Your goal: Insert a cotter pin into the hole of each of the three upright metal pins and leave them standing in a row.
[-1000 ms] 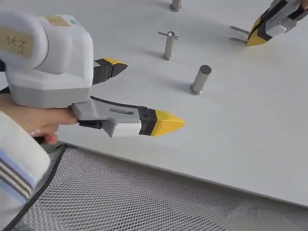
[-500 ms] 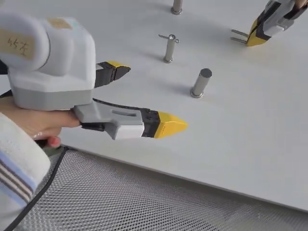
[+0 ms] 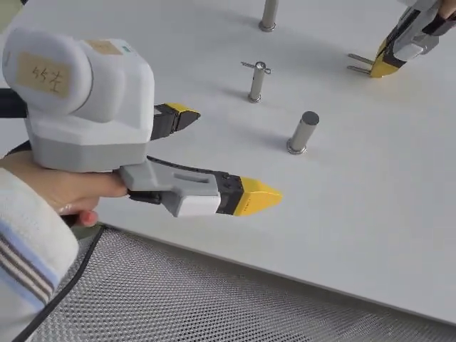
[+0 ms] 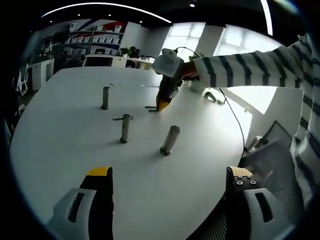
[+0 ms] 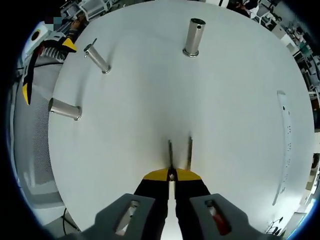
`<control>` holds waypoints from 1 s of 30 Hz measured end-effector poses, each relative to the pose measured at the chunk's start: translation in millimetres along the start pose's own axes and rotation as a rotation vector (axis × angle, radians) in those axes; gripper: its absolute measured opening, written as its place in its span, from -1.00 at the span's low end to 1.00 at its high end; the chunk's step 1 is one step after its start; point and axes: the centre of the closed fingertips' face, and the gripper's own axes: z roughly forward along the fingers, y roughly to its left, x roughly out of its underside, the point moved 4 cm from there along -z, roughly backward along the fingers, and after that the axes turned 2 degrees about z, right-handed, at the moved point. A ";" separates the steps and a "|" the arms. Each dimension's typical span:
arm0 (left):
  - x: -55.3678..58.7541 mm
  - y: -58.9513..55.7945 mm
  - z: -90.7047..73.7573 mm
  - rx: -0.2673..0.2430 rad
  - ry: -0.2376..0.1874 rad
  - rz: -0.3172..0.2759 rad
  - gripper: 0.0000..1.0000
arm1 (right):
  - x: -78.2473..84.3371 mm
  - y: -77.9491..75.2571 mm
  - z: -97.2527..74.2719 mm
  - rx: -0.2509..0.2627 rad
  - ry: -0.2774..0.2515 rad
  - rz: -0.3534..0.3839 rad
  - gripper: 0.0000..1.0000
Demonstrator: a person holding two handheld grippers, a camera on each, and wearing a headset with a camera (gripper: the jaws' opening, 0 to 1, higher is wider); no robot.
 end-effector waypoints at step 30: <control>-12.9 -13.5 -0.7 0.000 0.022 0.060 0.78 | 17.6 29.3 -35.0 0.061 -0.099 -0.013 -1.00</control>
